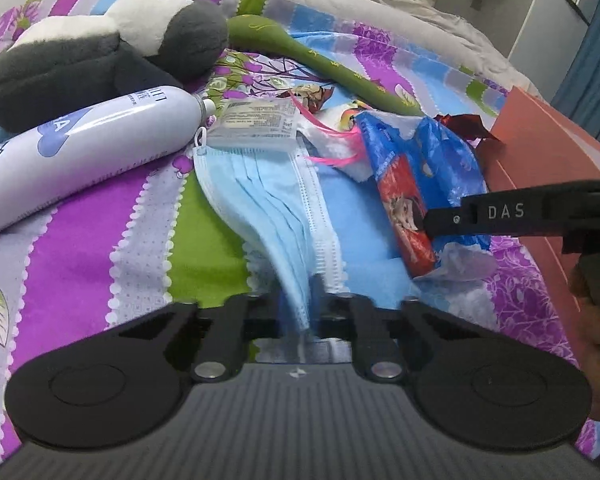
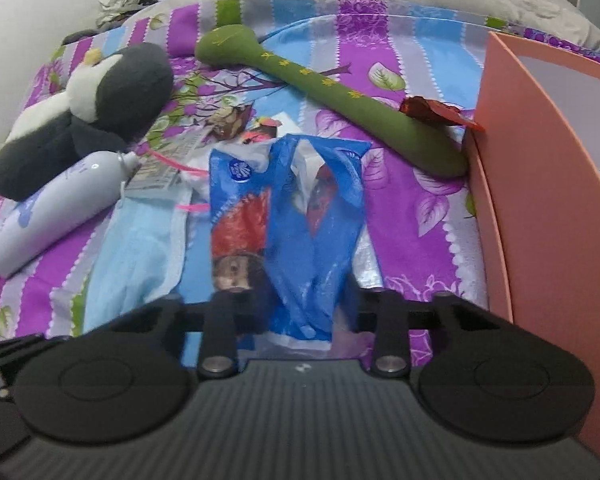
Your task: Organize soft objects
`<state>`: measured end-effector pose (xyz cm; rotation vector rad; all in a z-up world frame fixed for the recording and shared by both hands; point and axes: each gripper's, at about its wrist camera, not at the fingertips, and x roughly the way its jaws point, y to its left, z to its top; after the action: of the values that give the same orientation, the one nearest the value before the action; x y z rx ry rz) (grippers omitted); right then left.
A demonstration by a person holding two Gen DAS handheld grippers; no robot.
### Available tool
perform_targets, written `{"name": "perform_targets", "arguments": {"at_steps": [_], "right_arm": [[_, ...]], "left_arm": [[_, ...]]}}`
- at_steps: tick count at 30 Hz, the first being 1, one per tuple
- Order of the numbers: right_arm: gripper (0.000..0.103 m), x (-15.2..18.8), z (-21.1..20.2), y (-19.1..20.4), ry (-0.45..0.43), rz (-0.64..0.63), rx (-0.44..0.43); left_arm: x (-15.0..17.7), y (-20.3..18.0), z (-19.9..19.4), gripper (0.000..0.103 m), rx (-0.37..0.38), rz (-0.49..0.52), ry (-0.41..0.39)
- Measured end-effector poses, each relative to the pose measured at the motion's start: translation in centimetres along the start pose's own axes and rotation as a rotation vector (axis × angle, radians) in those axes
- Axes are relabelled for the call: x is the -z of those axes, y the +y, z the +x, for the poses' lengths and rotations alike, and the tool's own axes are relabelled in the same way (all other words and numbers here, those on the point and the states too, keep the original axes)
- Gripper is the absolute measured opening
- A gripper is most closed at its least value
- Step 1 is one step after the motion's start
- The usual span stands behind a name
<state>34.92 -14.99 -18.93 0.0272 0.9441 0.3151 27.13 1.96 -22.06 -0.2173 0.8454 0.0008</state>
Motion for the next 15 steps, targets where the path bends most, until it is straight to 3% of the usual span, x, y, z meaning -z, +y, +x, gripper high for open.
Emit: {"name": "perform_targets", "arguments": {"at_steps": [4,15], "right_arm": [[0.017,-0.1,-1.0,0.5,-0.007,-0.005,0.000],[0.013,2.0,-4.7,1.5,-0.003,0.000,0.011]], "left_arm": [[0.0,0.5,-1.1,0.005,0.025,-0.044,-0.014],[0.8,1.6,-5.7,0.004,0.103,-0.130,-0.026]]}}
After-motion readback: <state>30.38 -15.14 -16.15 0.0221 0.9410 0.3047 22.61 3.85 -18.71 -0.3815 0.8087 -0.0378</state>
